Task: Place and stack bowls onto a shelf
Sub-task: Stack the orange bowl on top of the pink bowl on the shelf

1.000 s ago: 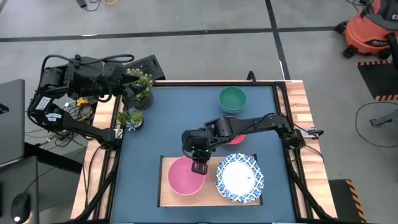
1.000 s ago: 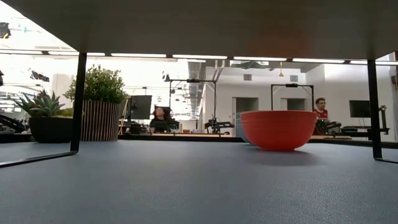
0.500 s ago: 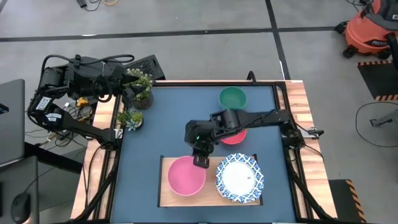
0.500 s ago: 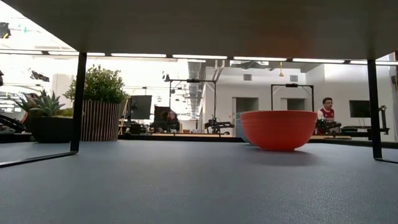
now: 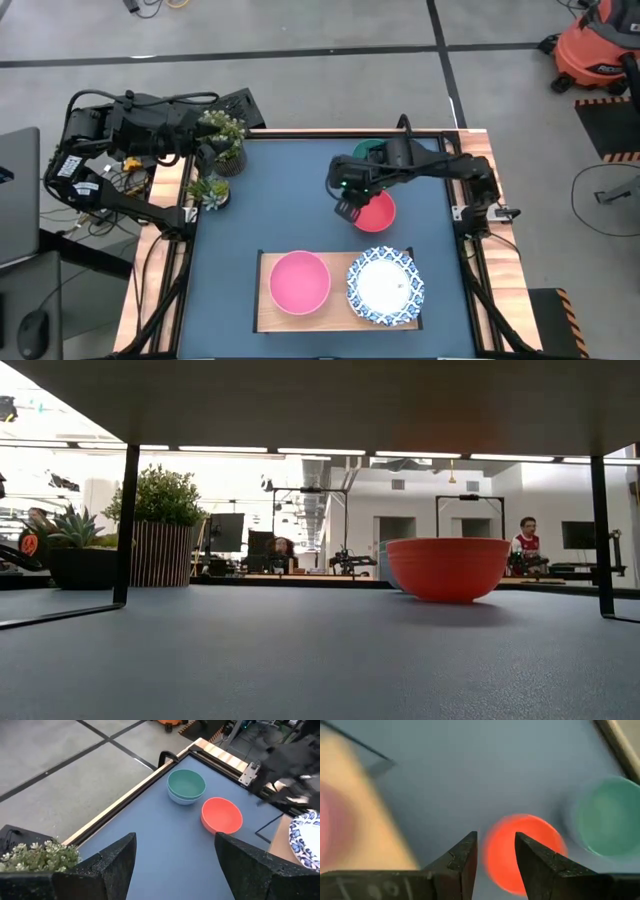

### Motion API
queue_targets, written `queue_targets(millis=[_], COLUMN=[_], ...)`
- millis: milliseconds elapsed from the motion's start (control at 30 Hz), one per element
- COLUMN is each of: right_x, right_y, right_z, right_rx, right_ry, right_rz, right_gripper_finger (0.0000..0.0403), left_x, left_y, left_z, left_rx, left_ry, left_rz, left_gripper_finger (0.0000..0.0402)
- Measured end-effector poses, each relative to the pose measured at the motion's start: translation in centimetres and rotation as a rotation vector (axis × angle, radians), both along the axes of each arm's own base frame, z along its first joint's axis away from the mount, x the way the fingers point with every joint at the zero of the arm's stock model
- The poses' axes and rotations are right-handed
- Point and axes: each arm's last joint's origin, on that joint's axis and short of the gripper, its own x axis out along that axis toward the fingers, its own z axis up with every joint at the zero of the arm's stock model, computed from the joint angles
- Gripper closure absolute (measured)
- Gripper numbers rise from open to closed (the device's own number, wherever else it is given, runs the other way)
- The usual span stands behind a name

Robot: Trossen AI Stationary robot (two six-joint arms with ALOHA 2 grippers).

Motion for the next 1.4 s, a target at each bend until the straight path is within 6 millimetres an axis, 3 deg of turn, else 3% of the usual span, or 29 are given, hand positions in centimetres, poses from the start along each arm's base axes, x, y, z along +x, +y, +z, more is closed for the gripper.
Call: queue_targets(millis=[200,333,467,733,1067,1267,1400], right_x=[0.3,0.1,1.0,1.5,2.0,2.8,3.3], right_y=[-1.2,-1.9,-2.5,-3.1,-3.8,-3.7,-3.7], right_z=[-4.4,-8.6,-11.6,-14.3,-15.1,-17.8,-18.6], right_rx=[0.057,0.086,0.171,0.223,0.227,0.224,0.239], right_ry=[0.041,0.173,0.160,0.116,0.104,0.197,0.207], right_rz=[-0.097,-0.169,-0.173,-0.190,-0.221,-0.227,-0.215], right_gripper_finger=[0.0245,0.0245,0.0245,0.0242,0.0183,0.0181,0.0183], left_x=[0.0,0.0,0.0,0.0,0.0,0.0,0.0], left_y=[0.0,0.0,0.0,0.0,0.0,0.0,0.0], left_z=[0.0,0.0,0.0,0.0,0.0,0.0,0.0], left_rx=[-0.008,-0.005,0.009,0.013,0.023,0.023,0.023], left_ry=[-0.001,0.003,0.012,0.015,0.021,0.021,0.022], left_rz=[-0.011,-0.013,-0.023,-0.026,-0.032,-0.032,-0.033], left_gripper_finger=[0.0148,0.0148,0.0148,0.0148,0.0148,0.0148,0.0148])
